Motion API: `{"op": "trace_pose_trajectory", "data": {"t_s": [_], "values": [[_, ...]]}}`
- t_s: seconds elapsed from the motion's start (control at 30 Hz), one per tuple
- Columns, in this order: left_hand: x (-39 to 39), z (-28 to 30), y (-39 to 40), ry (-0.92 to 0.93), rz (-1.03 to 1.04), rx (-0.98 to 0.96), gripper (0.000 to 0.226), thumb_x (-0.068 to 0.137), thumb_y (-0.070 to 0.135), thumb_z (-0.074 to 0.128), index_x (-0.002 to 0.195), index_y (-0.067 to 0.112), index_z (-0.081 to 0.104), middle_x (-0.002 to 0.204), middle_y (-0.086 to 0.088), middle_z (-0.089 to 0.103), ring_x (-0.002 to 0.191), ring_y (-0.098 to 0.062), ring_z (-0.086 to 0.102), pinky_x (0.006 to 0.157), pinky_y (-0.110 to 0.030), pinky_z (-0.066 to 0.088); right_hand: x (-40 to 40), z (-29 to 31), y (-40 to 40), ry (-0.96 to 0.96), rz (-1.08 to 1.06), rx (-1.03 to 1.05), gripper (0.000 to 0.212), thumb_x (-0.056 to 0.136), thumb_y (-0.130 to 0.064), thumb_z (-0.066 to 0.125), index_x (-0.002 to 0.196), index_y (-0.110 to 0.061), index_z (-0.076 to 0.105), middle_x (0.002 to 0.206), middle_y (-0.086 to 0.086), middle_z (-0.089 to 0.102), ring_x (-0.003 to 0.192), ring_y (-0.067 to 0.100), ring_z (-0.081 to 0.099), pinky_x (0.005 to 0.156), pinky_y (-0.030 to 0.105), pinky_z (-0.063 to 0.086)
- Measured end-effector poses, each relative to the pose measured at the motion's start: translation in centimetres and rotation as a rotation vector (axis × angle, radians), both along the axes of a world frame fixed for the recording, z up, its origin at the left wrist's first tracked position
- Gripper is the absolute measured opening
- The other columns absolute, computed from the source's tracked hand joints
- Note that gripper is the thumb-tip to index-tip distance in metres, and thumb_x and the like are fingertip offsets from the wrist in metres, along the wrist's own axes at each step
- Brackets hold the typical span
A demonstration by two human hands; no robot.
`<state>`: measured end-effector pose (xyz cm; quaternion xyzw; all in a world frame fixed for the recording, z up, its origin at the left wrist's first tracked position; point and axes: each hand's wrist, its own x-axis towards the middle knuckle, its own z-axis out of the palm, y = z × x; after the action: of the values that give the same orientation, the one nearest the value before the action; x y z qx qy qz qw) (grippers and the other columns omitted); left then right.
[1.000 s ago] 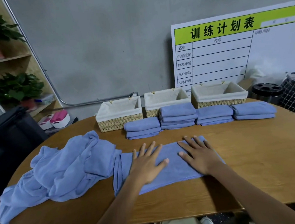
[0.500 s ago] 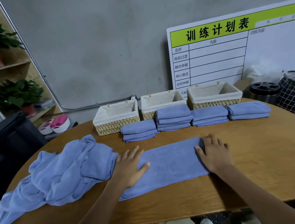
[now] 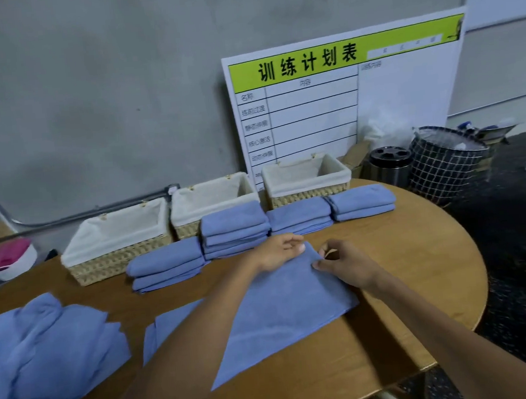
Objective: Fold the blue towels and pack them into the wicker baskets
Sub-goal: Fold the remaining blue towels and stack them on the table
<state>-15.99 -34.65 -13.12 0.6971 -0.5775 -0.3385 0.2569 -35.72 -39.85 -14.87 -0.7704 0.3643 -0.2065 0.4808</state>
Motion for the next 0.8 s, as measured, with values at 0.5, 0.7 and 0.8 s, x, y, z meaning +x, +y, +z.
{"op": "trace_pose_trajectory", "data": {"t_s": [0.5, 0.7, 0.8], "values": [[-1.3, -1.5, -7.2, 0.073, 0.1, -0.202, 0.006, 0.098, 0.018, 0.064, 0.103, 0.015, 0.065, 0.088, 0.004, 0.07, 0.082, -0.004, 0.062, 0.073, -0.017, 0.048, -5.1, -1.4, -4.4, -0.005, -0.101, -0.181, 0.034, 0.087, -0.024, 0.072, 0.112, -0.029, 0.05, 0.088, 0.002, 0.065, 0.078, 0.023, 0.062, 0.064, 0.04, 0.046], [-0.5, 0.4, -5.2, 0.19, 0.207, -0.259, 0.004, 0.1, 0.019, 0.062, 0.103, 0.021, 0.064, 0.092, 0.001, 0.069, 0.071, -0.008, 0.058, 0.069, -0.024, 0.049, -3.9, -0.7, -2.5, -0.261, -0.236, -0.214, 0.036, 0.09, -0.018, 0.072, 0.118, -0.03, 0.051, 0.095, 0.002, 0.062, 0.087, 0.016, 0.061, 0.068, 0.034, 0.051], [0.1, 2.0, -3.1, 0.315, 0.226, -0.275, 0.017, 0.101, 0.008, 0.057, 0.104, 0.022, 0.065, 0.079, -0.005, 0.067, 0.059, -0.009, 0.058, 0.059, -0.022, 0.047, -2.8, 0.7, -0.5, -0.331, -0.214, -0.297, 0.039, 0.089, -0.015, 0.072, 0.12, -0.029, 0.053, 0.092, -0.002, 0.063, 0.084, 0.011, 0.061, 0.063, 0.023, 0.046]]}}
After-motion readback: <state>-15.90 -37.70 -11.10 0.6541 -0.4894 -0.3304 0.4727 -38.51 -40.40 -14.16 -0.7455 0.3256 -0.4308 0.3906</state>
